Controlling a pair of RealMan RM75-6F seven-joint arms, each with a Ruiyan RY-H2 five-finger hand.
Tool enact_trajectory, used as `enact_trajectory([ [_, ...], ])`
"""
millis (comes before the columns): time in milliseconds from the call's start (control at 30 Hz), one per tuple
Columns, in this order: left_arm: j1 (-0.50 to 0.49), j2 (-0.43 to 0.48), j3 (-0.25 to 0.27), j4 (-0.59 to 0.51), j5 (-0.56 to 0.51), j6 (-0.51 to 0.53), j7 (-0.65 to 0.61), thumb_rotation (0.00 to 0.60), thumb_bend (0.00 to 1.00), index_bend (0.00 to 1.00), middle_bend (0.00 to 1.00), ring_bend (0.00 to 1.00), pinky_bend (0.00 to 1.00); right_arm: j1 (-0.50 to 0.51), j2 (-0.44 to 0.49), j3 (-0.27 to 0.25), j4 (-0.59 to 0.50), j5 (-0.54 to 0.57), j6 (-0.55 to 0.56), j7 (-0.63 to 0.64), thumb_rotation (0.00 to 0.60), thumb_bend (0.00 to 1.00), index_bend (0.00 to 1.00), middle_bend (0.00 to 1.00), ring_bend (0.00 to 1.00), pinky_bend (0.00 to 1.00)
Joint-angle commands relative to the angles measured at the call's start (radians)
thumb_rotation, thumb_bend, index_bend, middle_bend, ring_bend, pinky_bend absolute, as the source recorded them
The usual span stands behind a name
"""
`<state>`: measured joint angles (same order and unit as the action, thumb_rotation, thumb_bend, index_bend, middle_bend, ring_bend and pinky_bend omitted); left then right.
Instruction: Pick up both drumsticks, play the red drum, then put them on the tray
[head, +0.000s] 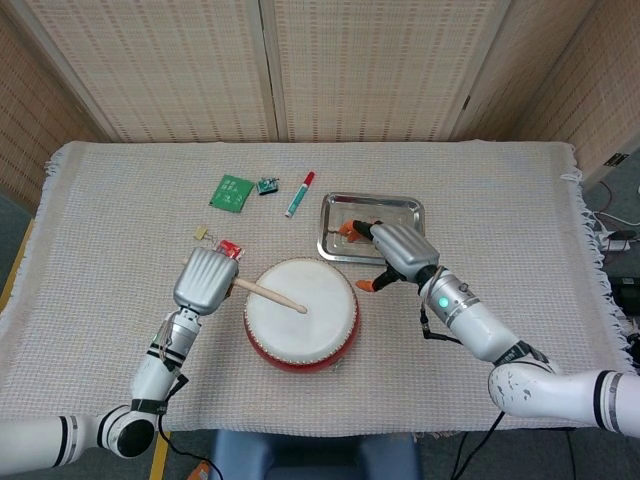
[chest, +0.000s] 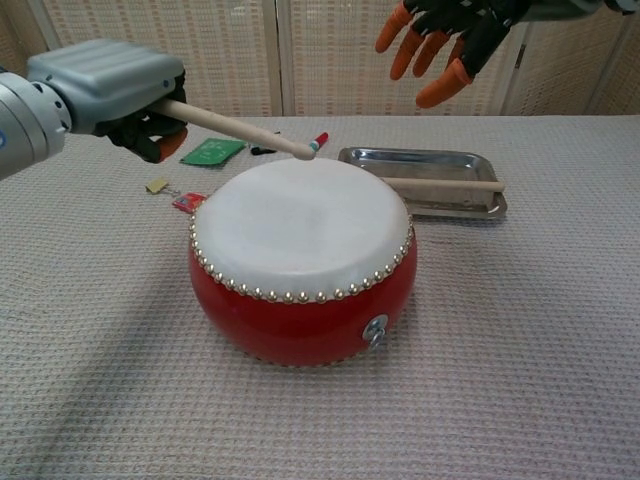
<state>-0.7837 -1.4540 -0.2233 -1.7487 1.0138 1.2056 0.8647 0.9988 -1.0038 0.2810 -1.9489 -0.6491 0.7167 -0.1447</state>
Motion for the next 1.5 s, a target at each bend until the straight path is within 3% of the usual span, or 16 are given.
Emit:
enact_trajectory([
  [33,-0.033,-0.034,-0.013,0.01,-0.052,0.008,0.062,0.6,0.62,0.98,1.0,0.97,1.0,0.02,-0.039,-0.019,-0.002,0.03,0.018,-0.008,0.6,0.12,0.26,0.3,0.25,0.39],
  [267,-0.072,-0.068,-0.032,0.018,-0.112,0.027,0.127,0.6,0.62,0.97,1.0,0.96,1.0,0.093,-0.157,-0.058,0.032,0.101,0.047,-0.067,0.6,0.12,0.3,0.33,0.28,0.43],
  [633,-0.1,-0.087,-0.034,0.026,-0.164,0.052,0.159,0.6,0.62,0.97,1.0,0.96,1.0,0.173,-0.253,-0.054,0.071,0.196,0.1,-0.116,0.6,0.12,0.32,0.33,0.28,0.43],
  [1300,-0.173,-0.136,-0.051,0.034,-0.257,0.094,0.233,0.6,0.62,0.97,1.0,0.96,1.0,0.275,-0.415,-0.008,0.147,0.325,0.2,-0.188,0.6,0.12,0.4,0.41,0.34,0.48],
  [1500,-0.179,-0.148,-0.039,0.038,-0.241,0.124,0.248,0.6,0.62,0.96,1.0,0.96,1.0,0.272,-0.463,0.009,0.165,0.328,0.254,-0.183,0.6,0.21,0.49,0.49,0.42,0.54],
])
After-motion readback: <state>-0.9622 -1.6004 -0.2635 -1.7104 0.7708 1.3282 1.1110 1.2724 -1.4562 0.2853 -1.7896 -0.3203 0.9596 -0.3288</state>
